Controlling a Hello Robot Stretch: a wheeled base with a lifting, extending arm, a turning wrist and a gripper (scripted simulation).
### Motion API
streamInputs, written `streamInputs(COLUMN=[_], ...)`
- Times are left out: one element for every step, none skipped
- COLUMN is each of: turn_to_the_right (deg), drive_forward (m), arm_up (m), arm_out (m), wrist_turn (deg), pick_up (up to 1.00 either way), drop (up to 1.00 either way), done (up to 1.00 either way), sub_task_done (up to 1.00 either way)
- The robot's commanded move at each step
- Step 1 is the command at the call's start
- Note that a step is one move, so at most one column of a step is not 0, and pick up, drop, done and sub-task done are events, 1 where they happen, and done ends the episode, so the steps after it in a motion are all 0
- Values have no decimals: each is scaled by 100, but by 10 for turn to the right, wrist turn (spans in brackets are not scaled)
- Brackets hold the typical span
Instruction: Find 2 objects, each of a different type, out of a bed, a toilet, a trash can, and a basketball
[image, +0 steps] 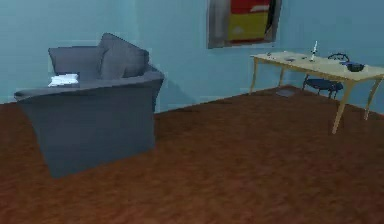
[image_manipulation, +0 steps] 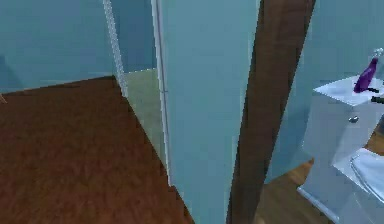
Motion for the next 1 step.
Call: streamInputs(turn_to_the_right=[360], drive_forward=[0], arm_up=[0], arm_out=[0], wrist_turn=[0], pick_up=[0], drop=[0], done=[0], sub_task_done=[0])
